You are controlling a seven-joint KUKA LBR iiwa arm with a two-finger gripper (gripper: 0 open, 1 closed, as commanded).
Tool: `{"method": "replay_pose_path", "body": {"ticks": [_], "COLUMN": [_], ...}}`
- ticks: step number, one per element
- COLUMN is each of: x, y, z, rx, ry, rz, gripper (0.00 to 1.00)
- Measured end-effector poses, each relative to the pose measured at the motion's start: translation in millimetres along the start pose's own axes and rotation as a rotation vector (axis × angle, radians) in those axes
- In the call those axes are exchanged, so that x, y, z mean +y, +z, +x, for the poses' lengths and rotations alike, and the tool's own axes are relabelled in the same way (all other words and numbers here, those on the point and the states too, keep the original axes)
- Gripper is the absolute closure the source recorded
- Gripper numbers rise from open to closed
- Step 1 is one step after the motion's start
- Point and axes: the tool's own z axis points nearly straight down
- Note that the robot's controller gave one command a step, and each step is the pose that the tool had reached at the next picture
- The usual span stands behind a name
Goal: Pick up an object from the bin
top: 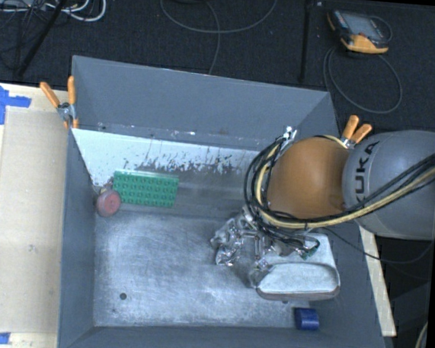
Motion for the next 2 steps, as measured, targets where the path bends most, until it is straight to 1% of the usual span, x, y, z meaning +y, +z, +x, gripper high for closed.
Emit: {"method": "replay_pose_path", "body": {"ticks": [1,2], "x": [-1.9,-15.9], "y": [-1.8,-134.9], "z": [0.9,-4.2], "rx": [0.003,-0.003], "ry": [0.001,-0.021], "rz": [0.003,0.008], "gripper": [1.00,1.00]}}
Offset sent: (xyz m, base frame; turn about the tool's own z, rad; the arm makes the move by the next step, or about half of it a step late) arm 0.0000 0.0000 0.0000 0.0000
